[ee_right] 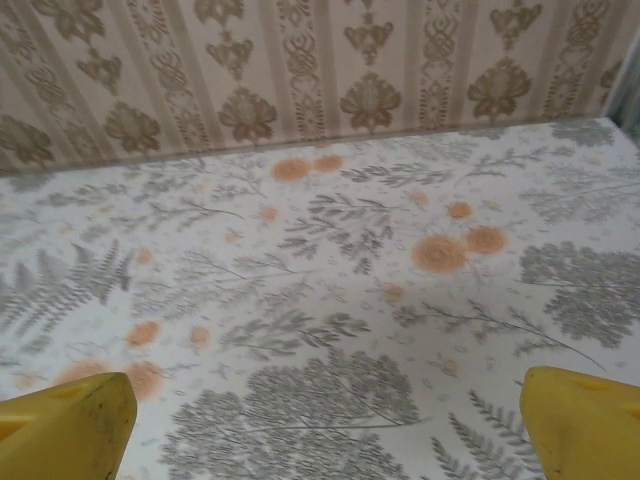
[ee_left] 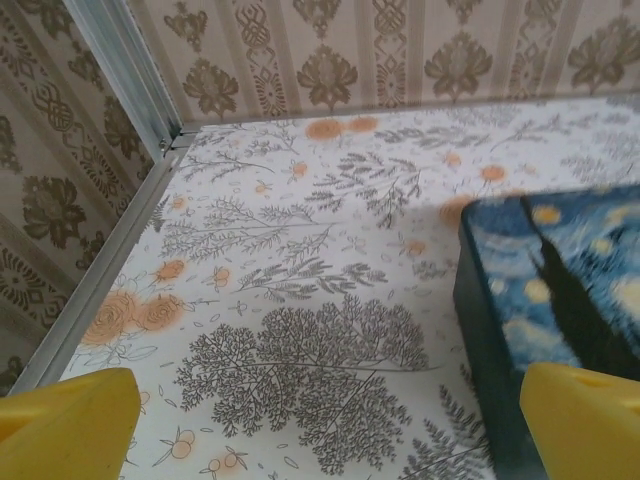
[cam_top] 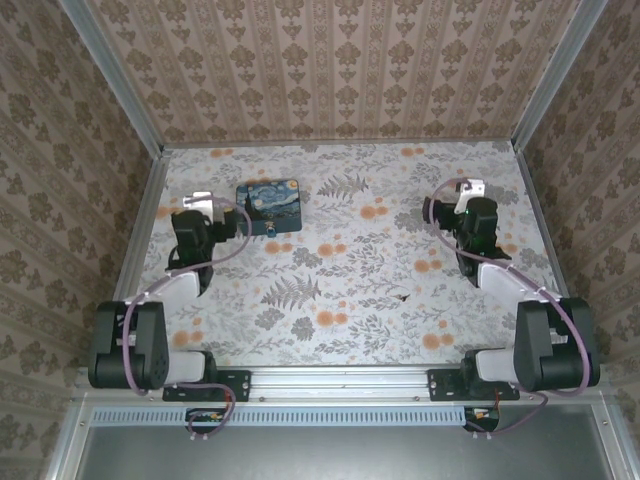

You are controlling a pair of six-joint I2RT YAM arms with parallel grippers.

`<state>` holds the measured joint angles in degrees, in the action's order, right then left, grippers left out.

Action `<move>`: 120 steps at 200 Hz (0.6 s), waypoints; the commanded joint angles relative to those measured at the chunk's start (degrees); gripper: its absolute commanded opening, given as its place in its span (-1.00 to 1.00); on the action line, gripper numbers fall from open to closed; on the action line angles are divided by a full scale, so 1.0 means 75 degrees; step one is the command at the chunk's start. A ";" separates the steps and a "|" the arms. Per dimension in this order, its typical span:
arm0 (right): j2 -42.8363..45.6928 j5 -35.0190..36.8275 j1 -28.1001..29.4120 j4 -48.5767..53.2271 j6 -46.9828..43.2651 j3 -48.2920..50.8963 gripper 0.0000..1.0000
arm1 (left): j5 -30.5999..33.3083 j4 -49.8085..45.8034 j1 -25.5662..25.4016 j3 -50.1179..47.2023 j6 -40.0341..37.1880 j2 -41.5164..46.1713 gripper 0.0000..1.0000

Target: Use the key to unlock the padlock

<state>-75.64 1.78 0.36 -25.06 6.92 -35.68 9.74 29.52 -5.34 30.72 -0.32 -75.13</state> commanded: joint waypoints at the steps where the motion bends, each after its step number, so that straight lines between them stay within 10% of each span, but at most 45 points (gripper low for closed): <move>1: -0.0041 -0.1064 -0.0019 0.1772 0.0825 -0.0686 0.99 | 0.0213 -0.1771 0.0108 0.0782 0.0915 0.0247 1.00; 42: -0.0481 -0.2821 0.0156 0.1960 0.2279 -0.1439 0.96 | -0.1005 -0.4253 0.0850 0.2848 0.2757 -0.0761 1.00; 120: -0.3529 -0.4138 0.1602 0.1978 0.4720 -0.3926 0.70 | -0.4425 -0.4924 0.1194 0.5193 0.3659 -0.3554 1.00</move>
<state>-97.14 -24.71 9.26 -11.27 35.00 -59.88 -13.34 -3.53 3.79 66.19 23.55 -97.84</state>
